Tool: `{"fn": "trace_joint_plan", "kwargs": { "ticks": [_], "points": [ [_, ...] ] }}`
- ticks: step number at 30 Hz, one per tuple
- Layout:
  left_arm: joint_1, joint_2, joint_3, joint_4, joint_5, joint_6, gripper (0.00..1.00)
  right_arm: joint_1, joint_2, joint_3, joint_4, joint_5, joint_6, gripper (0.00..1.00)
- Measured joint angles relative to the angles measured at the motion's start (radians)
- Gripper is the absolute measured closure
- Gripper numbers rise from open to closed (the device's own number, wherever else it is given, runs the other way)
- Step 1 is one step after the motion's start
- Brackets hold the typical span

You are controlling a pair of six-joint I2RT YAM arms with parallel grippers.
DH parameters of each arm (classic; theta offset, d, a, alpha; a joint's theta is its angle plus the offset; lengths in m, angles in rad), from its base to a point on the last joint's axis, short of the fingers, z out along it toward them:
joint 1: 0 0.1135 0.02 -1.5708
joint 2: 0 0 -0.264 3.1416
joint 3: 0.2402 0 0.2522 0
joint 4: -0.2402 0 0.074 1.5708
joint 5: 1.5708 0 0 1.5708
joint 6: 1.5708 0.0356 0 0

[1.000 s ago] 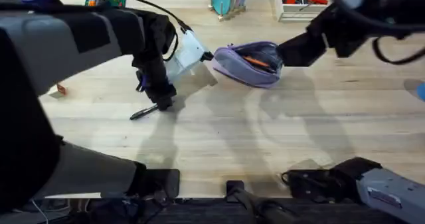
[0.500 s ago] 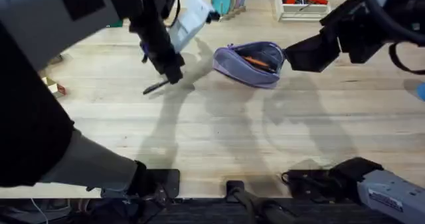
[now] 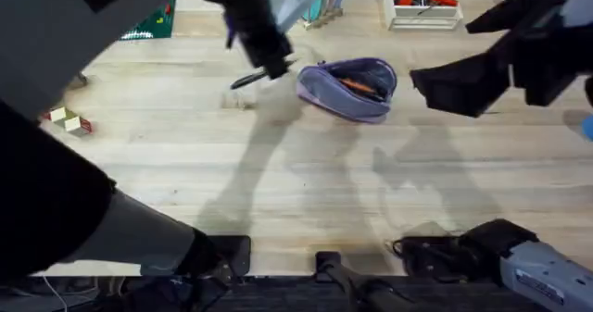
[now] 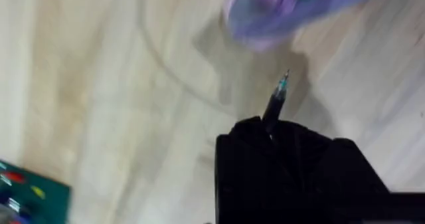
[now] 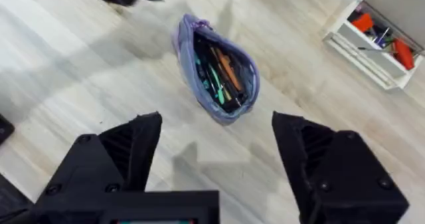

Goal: Unzip the bag, pick up the pens from the table one at a time and place them inside, then zip the bag closed.

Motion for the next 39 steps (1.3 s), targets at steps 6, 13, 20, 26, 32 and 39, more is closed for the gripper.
{"fn": "trace_joint_plan", "kwargs": {
  "ticks": [6, 13, 20, 26, 32, 39],
  "points": [
    [-0.107, 0.0, 0.036, 0.157, 0.054, 0.003, 0.959, 0.0, -0.041, 0.0, -0.002, 0.012, 0.0, 0.005],
    [-0.165, 0.0, 0.036, 0.333, 0.191, 0.013, 0.959, 0.0, -0.06, 0.0, -0.003, 0.032, 0.0, 0.005],
    [-0.165, 0.0, 0.036, 0.382, 0.31, 0.013, 0.959, 0.0, -0.075, 0.0, -0.031, 0.039, 0.0, 0.005],
    [-0.165, 0.0, 0.036, 0.417, 0.415, 0.013, 0.959, 0.0, -0.077, 0.0, -0.032, 0.039, 0.0, 0.004],
    [-0.165, 0.012, 0.036, 0.424, 0.51, 0.008, 0.959, 0.0, -0.078, 0.0, -0.032, 0.039, -0.001, 0.004],
    [-0.186, 0.099, 0.036, 0.439, 0.565, 0.006, 0.959, 0.0, -0.077, 0.0, -0.032, 0.039, -0.001, 0.004]
  ]
}}
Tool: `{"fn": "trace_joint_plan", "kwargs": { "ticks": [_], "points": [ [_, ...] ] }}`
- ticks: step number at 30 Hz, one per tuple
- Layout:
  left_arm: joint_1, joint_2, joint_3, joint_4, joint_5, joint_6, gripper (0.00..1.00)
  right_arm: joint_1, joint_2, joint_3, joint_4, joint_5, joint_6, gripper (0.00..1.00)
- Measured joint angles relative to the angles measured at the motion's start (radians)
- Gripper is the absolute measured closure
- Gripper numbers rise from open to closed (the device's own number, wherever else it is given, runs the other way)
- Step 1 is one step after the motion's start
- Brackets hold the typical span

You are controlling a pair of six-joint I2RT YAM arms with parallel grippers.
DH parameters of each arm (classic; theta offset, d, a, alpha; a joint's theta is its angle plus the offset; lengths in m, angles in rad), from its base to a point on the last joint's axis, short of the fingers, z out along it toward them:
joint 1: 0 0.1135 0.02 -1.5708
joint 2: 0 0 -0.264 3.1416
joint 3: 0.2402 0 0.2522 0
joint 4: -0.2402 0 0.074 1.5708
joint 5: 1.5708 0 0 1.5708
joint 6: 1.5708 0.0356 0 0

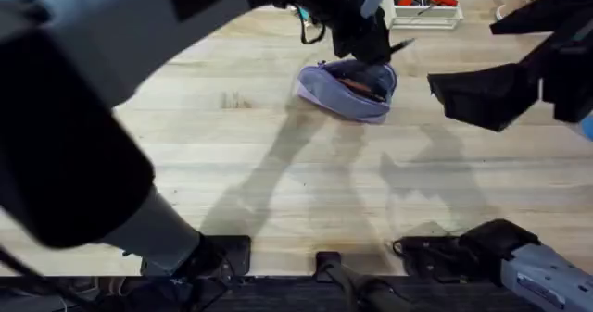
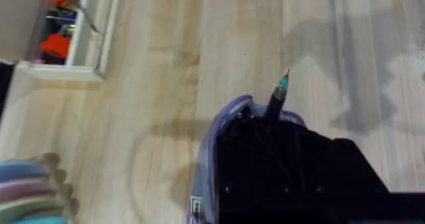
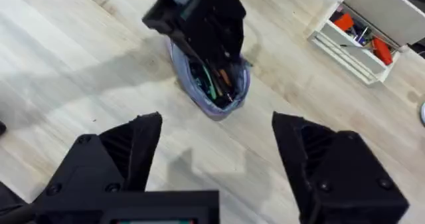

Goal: Unzip the bag, pick up the pens from the table one at a time and place them inside, then zip the bag closed.

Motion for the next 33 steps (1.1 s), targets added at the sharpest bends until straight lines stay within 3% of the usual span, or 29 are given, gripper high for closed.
{"fn": "trace_joint_plan", "kwargs": {
  "ticks": [9, 24, 25, 28, 31, 33],
  "points": [
    [-0.014, 0.066, 0.0, -0.005, -0.014, 0.021, 0.959, 0.0, 0.0, 0.0, 0.0, 0.0, -0.008, 0.005],
    [-0.014, 0.074, 0.0, -0.149, -0.307, 0.163, 0.959, 0.0, 0.0, 0.0, 0.0, 0.004, -0.008, 0.005],
    [-0.014, 0.1, 0.0, -0.152, -0.365, 0.191, 0.959, 0.0, 0.0, 0.0, 0.0, 0.004, -0.008, 0.005],
    [-0.016, 0.117, 0.0, -0.147, -0.369, 0.197, 0.958, 0.0, 0.0, 0.0, 0.0, 0.006, -0.008, 0.005],
    [-0.019, 0.123, 0.0, -0.14, -0.374, 0.206, 0.844, 0.0, 0.0, 0.0, 0.0, 0.025, -0.008, 0.005],
    [-0.019, 0.123, 0.0, -0.136, -0.377, 0.208, 0.6, 0.0, 0.0, 0.0, 0.0, 0.041, -0.008, 0.005]
  ]
}}
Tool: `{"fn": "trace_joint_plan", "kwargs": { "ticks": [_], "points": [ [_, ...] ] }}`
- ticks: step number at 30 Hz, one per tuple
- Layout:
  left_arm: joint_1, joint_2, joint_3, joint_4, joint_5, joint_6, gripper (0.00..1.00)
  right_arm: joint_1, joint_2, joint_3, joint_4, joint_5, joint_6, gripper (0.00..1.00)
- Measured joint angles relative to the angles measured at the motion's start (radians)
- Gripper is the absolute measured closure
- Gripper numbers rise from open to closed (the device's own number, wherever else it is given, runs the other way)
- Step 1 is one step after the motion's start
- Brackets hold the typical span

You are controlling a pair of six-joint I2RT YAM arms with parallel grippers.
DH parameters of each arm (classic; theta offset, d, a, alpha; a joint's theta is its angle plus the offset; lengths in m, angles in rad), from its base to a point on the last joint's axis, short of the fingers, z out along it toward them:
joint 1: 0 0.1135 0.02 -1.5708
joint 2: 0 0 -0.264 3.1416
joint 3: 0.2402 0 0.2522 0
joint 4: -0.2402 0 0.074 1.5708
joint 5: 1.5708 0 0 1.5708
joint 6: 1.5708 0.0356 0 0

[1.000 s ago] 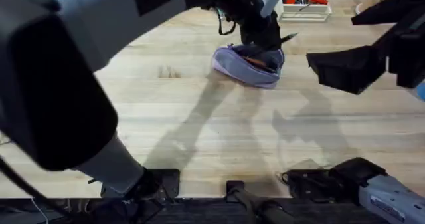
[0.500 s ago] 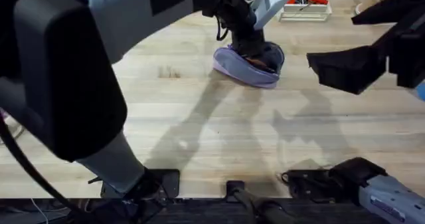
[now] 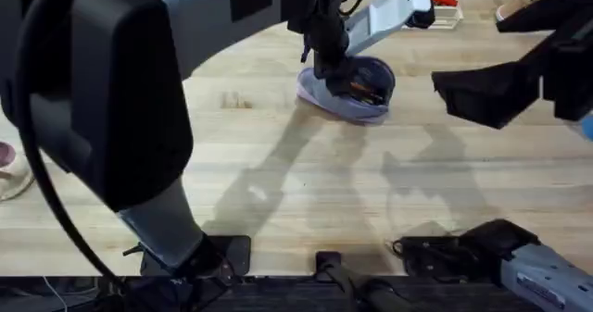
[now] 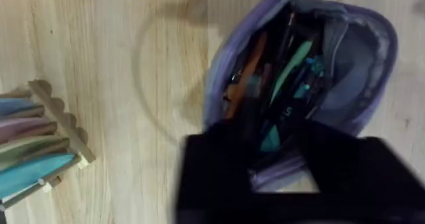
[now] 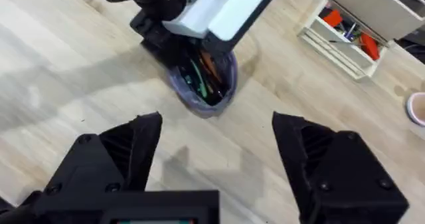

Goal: Unzip the bag, pick up the pens from the table one at a time and place them inside, then zip the bag closed.

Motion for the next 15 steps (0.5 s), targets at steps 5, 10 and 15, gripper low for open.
{"fn": "trace_joint_plan", "kwargs": {
  "ticks": [5, 10, 15],
  "points": [
    [0.0, 0.001, 0.0, -0.002, -0.015, 0.004, 0.021, 0.0, 0.0, 0.0, 0.0, 0.021, 0.0, 0.005],
    [-0.001, 0.002, 0.0, -0.002, -0.021, 0.004, 0.009, 0.0, 0.0, 0.0, 0.0, 0.026, 0.0, 0.005],
    [-0.001, 0.002, 0.0, -0.002, -0.018, 0.004, 0.009, 0.0, 0.0, 0.0, 0.0, 0.026, 0.0, 0.005]
  ]
}}
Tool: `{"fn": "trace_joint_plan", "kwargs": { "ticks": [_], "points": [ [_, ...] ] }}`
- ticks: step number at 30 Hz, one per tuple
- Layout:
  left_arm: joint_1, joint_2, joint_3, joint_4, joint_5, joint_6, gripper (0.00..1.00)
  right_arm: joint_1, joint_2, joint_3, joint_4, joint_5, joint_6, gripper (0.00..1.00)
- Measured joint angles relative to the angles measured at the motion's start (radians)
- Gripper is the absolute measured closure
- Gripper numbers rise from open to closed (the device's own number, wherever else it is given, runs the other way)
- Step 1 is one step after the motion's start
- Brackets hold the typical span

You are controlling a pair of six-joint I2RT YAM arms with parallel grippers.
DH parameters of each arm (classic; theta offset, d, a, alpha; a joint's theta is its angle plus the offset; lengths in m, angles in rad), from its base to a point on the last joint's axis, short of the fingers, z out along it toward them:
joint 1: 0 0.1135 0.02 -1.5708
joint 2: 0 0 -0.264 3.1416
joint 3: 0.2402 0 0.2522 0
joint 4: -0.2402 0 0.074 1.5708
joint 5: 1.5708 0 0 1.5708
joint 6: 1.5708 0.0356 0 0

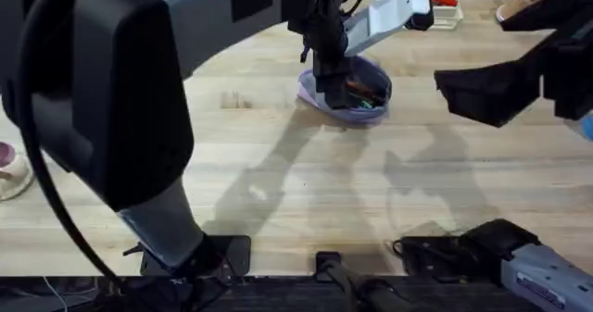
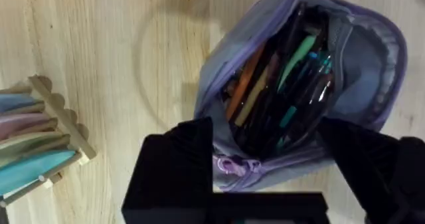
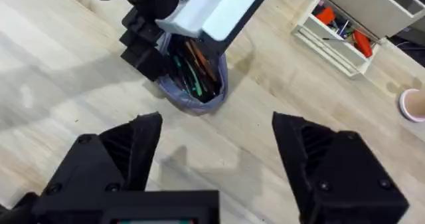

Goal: Unzip the bag, pick up the pens from the table one at a time and place them inside, then zip the bag closed.

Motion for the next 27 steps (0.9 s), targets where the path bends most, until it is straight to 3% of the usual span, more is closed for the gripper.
{"fn": "trace_joint_plan", "kwargs": {
  "ticks": [14, 18, 27],
  "points": [
    [0.04, -0.007, 0.0, 0.009, 0.111, -0.01, 0.007, 0.0, 0.0, 0.0, 0.0, 0.0, 0.0, 0.005],
    [0.096, -0.05, 0.0, 0.009, 0.175, -0.015, 0.007, 0.0, 0.001, 0.0, 0.0, 0.0, 0.0, 0.005],
    [0.256, -0.179, 0.0, -0.014, 0.232, -0.019, 0.007, 0.0, 0.071, 0.0, 0.014, -0.034, 0.0, 0.005]
  ]
}}
